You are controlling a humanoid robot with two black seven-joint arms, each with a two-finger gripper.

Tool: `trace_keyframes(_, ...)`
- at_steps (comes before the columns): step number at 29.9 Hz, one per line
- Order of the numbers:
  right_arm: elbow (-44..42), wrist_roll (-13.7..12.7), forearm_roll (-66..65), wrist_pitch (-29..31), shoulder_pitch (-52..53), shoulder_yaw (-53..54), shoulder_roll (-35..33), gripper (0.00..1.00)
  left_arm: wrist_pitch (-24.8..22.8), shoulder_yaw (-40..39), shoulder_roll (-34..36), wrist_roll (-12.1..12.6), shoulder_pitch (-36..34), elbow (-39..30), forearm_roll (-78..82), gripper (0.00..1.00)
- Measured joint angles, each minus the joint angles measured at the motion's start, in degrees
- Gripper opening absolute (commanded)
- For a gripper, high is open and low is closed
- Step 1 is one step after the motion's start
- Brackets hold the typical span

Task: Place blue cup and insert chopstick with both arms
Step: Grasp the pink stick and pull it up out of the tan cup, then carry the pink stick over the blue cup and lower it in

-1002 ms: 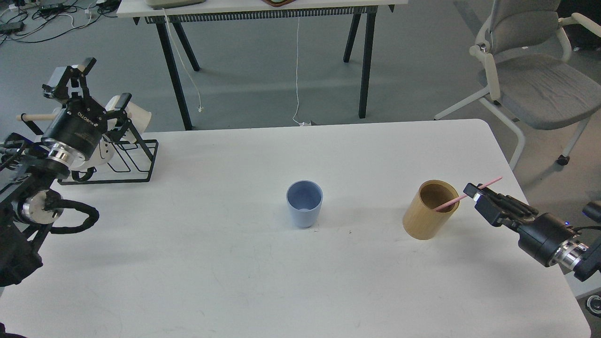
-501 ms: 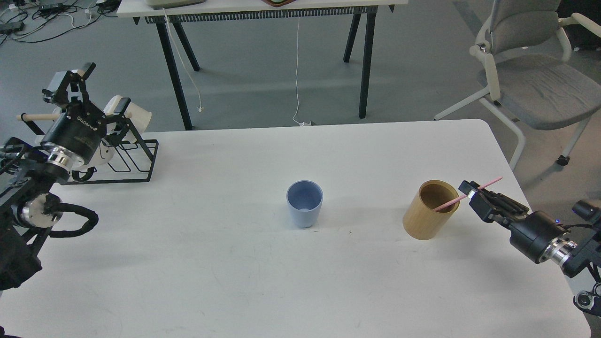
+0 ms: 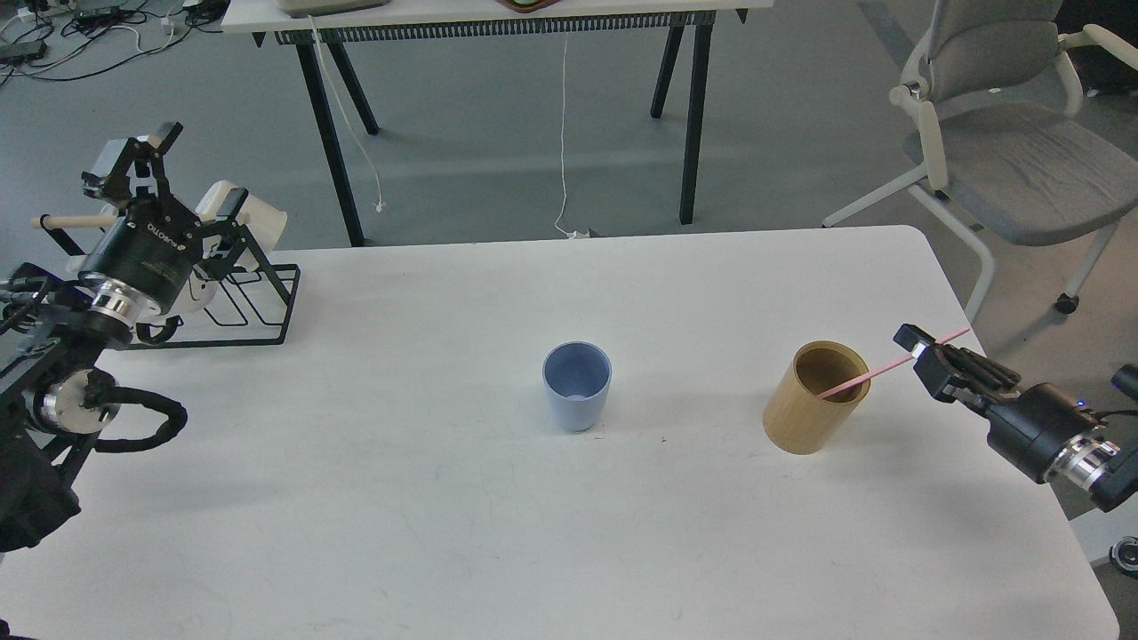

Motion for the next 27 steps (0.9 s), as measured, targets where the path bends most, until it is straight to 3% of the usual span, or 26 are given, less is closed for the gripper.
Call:
trace_keyframes(10,10.95,0.00,3.57,0.00,0.56,7.08,-10.71,0.00,0.00,0.06,-1.20,0.00,0.08,0.00,-0.02,0.99)
trace_keyframes(17,15.27,-0.01,5.07,0.00,2.35,13.47,-12.38,0.00,0.00,0.07,-1.32,0.00,0.17,-0.09,-0.05,0.99)
trace_keyframes(21,14.77,-0.02,5.17,1.82,6.01,14.52,-9.75,0.00,0.00,0.07,-1.05,0.00,0.79,-0.10,-0.08,0.99)
trace_keyframes(27,9.61,-0.03,-0.87,7.90,12.19,10.34,6.16,0.00,0.00,0.01,-0.95,0.00,1.26,-0.10,-0.07,0.99)
